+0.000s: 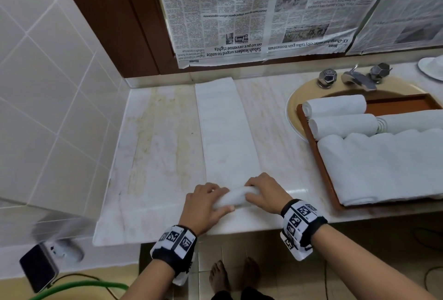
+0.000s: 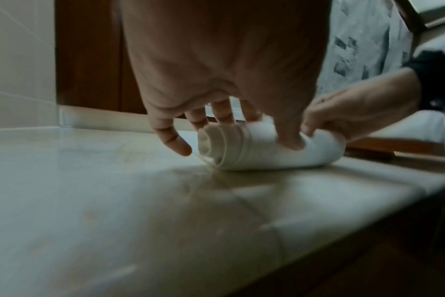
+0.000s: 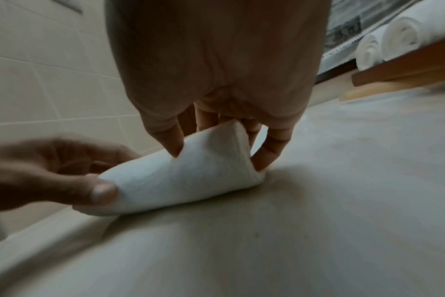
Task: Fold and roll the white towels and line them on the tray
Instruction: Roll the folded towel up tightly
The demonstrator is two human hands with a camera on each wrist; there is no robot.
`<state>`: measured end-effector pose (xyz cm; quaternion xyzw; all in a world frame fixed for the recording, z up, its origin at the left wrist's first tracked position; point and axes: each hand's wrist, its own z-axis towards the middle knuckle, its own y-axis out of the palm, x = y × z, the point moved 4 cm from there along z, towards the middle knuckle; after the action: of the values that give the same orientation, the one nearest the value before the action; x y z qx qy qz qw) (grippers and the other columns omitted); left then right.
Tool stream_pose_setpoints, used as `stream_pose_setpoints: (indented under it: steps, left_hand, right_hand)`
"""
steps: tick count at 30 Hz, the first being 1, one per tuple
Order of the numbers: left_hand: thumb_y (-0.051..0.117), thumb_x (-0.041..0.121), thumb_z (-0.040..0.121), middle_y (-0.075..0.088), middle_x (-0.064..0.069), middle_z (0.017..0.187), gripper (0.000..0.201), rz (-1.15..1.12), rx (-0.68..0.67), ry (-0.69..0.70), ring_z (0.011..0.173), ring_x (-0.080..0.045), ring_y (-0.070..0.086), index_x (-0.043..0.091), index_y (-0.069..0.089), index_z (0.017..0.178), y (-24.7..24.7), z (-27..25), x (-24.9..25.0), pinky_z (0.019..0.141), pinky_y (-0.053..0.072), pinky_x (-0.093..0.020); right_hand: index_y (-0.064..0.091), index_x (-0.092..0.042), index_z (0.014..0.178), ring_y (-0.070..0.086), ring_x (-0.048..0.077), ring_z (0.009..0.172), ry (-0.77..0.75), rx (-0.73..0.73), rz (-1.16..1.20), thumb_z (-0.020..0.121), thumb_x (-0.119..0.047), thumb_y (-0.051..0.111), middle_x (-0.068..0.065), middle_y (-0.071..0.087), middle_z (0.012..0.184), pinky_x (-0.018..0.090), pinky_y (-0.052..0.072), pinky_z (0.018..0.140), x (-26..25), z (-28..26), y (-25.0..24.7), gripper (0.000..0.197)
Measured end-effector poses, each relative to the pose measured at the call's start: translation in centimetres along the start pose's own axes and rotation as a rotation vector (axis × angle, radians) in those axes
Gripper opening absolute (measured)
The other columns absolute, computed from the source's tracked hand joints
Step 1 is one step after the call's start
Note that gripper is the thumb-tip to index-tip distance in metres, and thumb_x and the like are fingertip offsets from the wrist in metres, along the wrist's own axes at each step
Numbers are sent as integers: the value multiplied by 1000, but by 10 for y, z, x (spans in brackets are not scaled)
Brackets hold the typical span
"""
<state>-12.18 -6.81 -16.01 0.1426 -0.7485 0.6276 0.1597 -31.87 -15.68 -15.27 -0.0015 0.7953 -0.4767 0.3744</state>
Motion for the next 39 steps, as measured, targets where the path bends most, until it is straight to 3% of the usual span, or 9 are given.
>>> stream_pose_setpoints:
  steps: [3, 7, 12, 16, 21, 25, 28, 36, 39]
  left_hand:
    - [27, 79, 84, 56, 15, 124, 67, -35, -1, -27, 114, -12, 49, 42, 55, 132, 6, -3, -5, 90, 40, -35]
    - [34, 78, 85, 65, 10, 123, 68, -309, -44, -119, 114, -14, 57, 34, 60, 130, 8, 10, -13, 98, 44, -39]
    - [51, 53, 97, 60, 9, 122, 37, -347, 30, -163, 112, -11, 58, 33, 53, 127, -6, 18, -8, 92, 46, -33]
    - [42, 72, 88, 45, 18, 134, 50, -151, 72, -35, 118, -11, 47, 42, 50, 127, -3, 8, 2, 92, 43, -39]
    - [32, 84, 78, 55, 20, 126, 65, -70, 4, -78, 119, -11, 46, 45, 54, 124, 3, 4, -2, 97, 32, -36]
    - [45, 74, 87, 62, 12, 121, 53, -158, -52, -148, 115, -16, 50, 38, 58, 124, 2, 16, -4, 97, 38, -39]
    - [47, 66, 93, 61, 9, 124, 46, -162, -43, -218, 118, -19, 49, 36, 60, 125, 0, 21, -3, 96, 38, -39]
    - [37, 77, 80, 50, 19, 133, 66, -32, 45, -36, 124, -9, 43, 41, 50, 134, 4, -3, 13, 101, 26, -32]
    - [34, 82, 76, 60, 16, 124, 72, -148, -25, -87, 116, -10, 50, 38, 58, 128, 7, -1, 5, 98, 32, -31]
  right_hand:
    - [58, -23, 122, 55, 21, 102, 23, 47, 30, 94, -40, 53, 4, 60, 109, 30, 41, 86, 2, -5, 1, 34]
    - [60, -22, 116, 57, 21, 94, -236, 233, -348, 92, -39, 45, -1, 60, 108, 34, 47, 76, -10, -17, 7, 33]
    - [57, -17, 126, 55, 22, 105, -219, 83, -287, 84, -51, 52, 1, 59, 118, 36, 50, 85, -2, -13, 8, 55]
    - [59, -18, 126, 50, 18, 112, -67, -43, -51, 91, -48, 62, 0, 57, 120, 27, 36, 95, 1, 1, 1, 46]
    - [60, -19, 125, 53, 16, 111, 33, -107, 100, 91, -49, 62, -1, 59, 122, 30, 39, 98, 5, 2, -2, 45]
    - [54, -23, 129, 57, 21, 106, -224, 191, -365, 89, -51, 53, -1, 57, 125, 38, 49, 85, -11, -15, 3, 49]
    - [56, -23, 121, 60, 21, 100, -293, 164, -454, 75, -49, 66, -2, 60, 117, 37, 50, 79, -12, -17, 14, 53]
    - [58, -26, 122, 57, 17, 105, 24, -122, 145, 87, -37, 67, -2, 63, 117, 30, 45, 93, -6, -4, -5, 38]
    - [53, -25, 130, 55, 18, 107, 10, -72, -16, 90, -46, 58, -1, 60, 121, 32, 43, 93, -5, -13, -1, 46]
